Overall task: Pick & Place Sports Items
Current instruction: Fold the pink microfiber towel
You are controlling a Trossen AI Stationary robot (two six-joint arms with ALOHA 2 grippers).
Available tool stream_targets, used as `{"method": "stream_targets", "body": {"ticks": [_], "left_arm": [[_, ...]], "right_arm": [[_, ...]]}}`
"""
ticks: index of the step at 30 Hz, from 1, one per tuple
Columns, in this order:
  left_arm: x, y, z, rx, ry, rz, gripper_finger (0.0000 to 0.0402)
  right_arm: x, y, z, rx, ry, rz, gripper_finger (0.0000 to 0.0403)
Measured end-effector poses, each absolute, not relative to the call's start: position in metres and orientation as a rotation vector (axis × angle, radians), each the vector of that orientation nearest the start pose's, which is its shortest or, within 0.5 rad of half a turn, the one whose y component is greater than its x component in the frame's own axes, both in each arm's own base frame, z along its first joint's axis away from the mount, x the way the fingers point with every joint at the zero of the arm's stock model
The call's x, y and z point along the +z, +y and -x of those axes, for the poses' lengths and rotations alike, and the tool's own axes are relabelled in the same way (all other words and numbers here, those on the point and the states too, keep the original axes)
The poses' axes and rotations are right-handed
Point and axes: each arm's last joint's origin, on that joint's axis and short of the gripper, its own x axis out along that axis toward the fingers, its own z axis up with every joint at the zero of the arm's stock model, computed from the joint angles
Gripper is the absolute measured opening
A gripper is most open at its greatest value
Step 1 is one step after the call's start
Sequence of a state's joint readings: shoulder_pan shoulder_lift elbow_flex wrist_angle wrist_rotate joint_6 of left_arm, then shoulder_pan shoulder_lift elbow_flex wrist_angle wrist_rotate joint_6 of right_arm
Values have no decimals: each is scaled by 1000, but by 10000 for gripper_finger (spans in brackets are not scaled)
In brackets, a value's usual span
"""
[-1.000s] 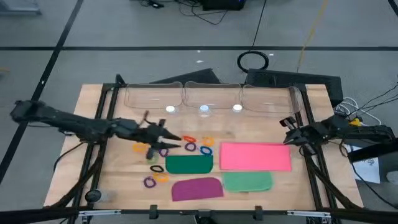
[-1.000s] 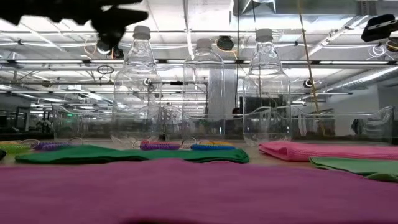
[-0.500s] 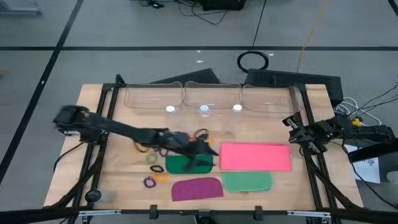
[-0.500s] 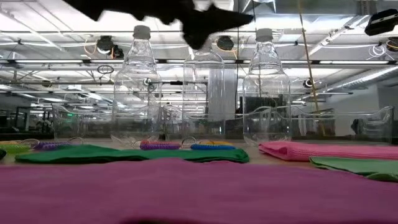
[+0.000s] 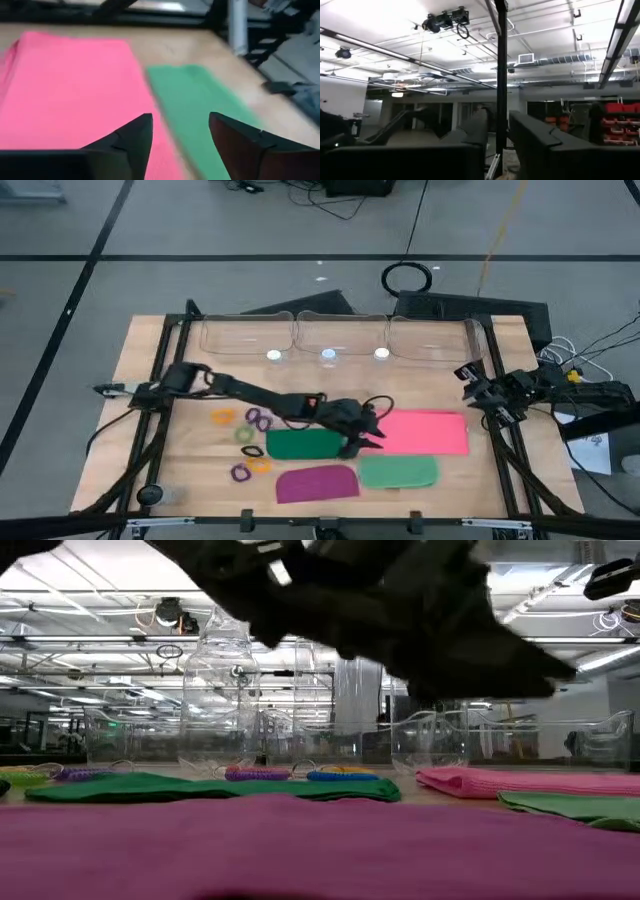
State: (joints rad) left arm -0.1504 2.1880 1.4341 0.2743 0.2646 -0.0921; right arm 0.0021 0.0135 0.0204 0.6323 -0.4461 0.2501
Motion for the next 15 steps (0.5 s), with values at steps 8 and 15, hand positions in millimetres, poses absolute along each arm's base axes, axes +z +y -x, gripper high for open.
{"method": "stream_targets", "body": {"ticks": [8, 15], "left_arm": [[128, -63, -469, -267, 638, 59, 126], [127, -75, -466, -309, 643, -70, 60]], "right_arm": [[225, 13, -76, 516, -561, -125, 89], [225, 13, -76, 521, -557, -141, 91]]}}
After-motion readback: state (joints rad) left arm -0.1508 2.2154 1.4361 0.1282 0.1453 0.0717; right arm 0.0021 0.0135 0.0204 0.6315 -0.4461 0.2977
